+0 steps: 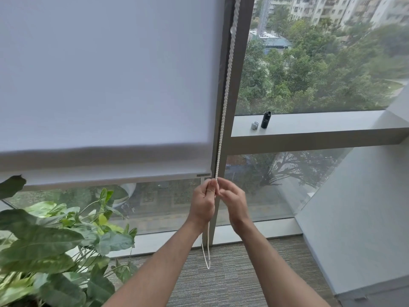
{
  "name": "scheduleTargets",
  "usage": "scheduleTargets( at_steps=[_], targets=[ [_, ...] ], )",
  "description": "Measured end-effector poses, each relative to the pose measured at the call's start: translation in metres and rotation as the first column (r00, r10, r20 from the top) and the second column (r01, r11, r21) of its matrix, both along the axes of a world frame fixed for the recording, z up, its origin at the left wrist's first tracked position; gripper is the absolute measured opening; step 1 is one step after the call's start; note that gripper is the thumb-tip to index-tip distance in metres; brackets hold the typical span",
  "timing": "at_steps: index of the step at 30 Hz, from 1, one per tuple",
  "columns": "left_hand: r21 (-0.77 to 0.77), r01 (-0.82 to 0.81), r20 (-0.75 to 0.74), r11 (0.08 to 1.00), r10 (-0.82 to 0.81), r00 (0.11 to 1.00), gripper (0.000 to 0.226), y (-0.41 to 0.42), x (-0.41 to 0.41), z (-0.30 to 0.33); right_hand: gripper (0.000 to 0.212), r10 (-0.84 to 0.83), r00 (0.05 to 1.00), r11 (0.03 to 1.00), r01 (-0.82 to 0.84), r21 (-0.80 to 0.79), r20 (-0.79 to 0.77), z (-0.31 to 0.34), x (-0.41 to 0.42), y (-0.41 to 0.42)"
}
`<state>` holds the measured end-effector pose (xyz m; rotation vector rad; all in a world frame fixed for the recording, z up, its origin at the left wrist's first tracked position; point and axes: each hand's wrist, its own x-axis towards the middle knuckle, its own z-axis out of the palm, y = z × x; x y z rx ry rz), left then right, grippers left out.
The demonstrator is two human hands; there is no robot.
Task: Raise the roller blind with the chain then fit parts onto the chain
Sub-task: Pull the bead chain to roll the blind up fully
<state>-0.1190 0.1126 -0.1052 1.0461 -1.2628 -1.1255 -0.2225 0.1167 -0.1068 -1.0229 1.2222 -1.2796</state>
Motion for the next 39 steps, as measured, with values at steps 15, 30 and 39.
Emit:
scheduleTargets(
  at_steps=[15, 30, 39],
  targets=[
    [0.134, 0.077, 0.099, 0.988, -0.090, 0.991, 0.038, 0.016, 0.010, -0.055, 0.042, -0.080, 0.991, 0.915, 0.115, -0.388, 0.104, 0.095, 0.040, -0.018],
    [0.196, 0.087, 0.121, 0.977, -0.112, 0.986, 0.041, -0.011, 0.030, -0.010, 0.043, -0.151, 0.988, 0.944, 0.151, -0.292, 0.024, 0.033, 0.025, -0.022],
    [-0.184, 0.090, -0.148, 0.979, -0.118, 0.982, 0.029, -0.030, 0.004, 0.100, 0.042, -0.137, 0.991, 0.950, 0.132, -0.282, 0.002, 0.024, 0.025, -0.035]
  ],
)
